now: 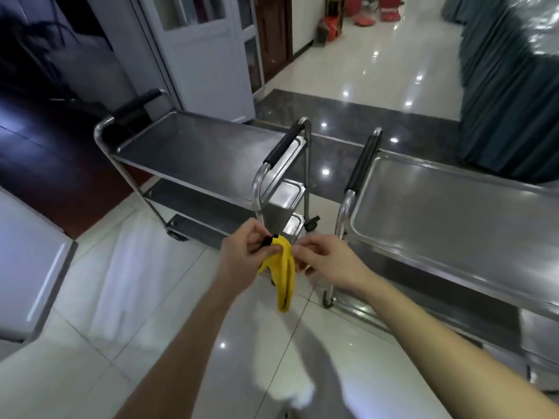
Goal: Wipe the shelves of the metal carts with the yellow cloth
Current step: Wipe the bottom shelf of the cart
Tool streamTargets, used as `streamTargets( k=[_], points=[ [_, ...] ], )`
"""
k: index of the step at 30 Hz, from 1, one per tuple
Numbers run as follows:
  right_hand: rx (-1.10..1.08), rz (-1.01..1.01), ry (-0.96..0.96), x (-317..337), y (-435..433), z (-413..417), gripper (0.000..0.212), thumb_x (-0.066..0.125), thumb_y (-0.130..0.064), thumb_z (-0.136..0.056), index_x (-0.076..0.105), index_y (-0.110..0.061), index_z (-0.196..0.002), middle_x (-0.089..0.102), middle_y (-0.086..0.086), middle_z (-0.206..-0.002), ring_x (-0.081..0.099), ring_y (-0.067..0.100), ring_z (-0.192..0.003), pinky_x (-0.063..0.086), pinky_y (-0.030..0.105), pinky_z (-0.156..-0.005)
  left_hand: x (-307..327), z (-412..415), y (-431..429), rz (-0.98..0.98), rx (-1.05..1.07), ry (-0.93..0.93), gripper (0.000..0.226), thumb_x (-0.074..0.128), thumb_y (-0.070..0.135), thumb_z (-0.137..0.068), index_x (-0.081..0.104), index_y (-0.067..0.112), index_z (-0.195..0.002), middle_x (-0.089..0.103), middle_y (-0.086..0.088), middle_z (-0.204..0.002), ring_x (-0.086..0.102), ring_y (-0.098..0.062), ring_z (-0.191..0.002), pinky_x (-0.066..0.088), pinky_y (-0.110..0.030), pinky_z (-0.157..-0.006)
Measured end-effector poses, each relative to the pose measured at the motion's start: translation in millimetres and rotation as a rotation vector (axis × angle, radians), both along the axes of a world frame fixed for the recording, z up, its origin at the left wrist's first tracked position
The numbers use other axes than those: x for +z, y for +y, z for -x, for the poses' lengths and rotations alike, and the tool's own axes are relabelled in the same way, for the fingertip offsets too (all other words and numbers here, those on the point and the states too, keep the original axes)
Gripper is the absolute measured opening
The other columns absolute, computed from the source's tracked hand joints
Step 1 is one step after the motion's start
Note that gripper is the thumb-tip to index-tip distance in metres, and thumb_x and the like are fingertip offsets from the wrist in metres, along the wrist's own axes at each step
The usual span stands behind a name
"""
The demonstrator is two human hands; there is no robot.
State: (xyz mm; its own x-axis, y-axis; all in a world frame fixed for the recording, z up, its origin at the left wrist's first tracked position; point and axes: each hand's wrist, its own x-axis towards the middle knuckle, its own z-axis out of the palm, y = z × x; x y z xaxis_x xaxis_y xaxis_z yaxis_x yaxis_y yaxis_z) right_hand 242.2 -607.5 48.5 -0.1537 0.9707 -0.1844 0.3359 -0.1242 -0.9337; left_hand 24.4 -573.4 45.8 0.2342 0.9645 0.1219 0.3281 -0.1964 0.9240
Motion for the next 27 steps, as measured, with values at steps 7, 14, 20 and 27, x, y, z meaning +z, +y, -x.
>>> streamTargets(
  k=[7, 14, 20, 27],
  points=[
    [-0.009, -0.118, 0.006, 25, 26, 67, 0.015, 0.077, -0.030, -0.099, 0.075, -0.015, -0.099, 0.079, 0.006, -0.083, 0.077, 0.021, -0.079, 0.065, 0.040, -0.079, 23, 64, 20, -0.033, 0.031, -0.060, 0.029, 0.088, 0.009, -0.089, 0.061, 0.019, -0.086, 0.075, -0.004, -0.073, 0.072, -0.010, -0.070, 0.054, -0.020, -0.065],
    [0.020, -0.166, -0.051, 54, 52, 82, 0.016, 0.065, -0.026, -0.107, 0.068, -0.012, -0.099, 0.073, 0.013, -0.092, 0.073, 0.029, -0.088, 0.061, 0.057, -0.088, 44, 91, 32, -0.128, 0.048, -0.004, 0.035, 0.081, 0.040, -0.097, 0.052, 0.030, -0.080, 0.054, 0.010, -0.062, 0.050, -0.003, -0.060, 0.041, -0.016, -0.058],
    [0.122, -0.283, -0.185, 91, 73, 82, 0.022, 0.066, -0.046, -0.102, 0.065, -0.025, -0.097, 0.069, 0.003, -0.092, 0.067, 0.028, -0.090, 0.058, 0.055, -0.086, 69, 90, 52, -0.099, -0.041, -0.093, 0.017, 0.082, 0.037, -0.094, 0.070, 0.031, -0.085, 0.072, 0.002, -0.078, 0.068, -0.013, -0.076, 0.057, -0.038, -0.070],
    [0.141, -0.352, -0.482, 91, 118, 83, 0.026, 0.063, -0.038, -0.101, 0.065, -0.015, -0.090, 0.066, 0.004, -0.087, 0.064, 0.024, -0.085, 0.054, 0.052, -0.082, 62, 87, 114, -0.038, -0.146, 0.005, 0.045, 0.096, 0.047, -0.079, 0.064, 0.036, -0.109, 0.076, 0.004, -0.100, 0.075, -0.012, -0.092, 0.062, -0.030, -0.078]
  ],
)
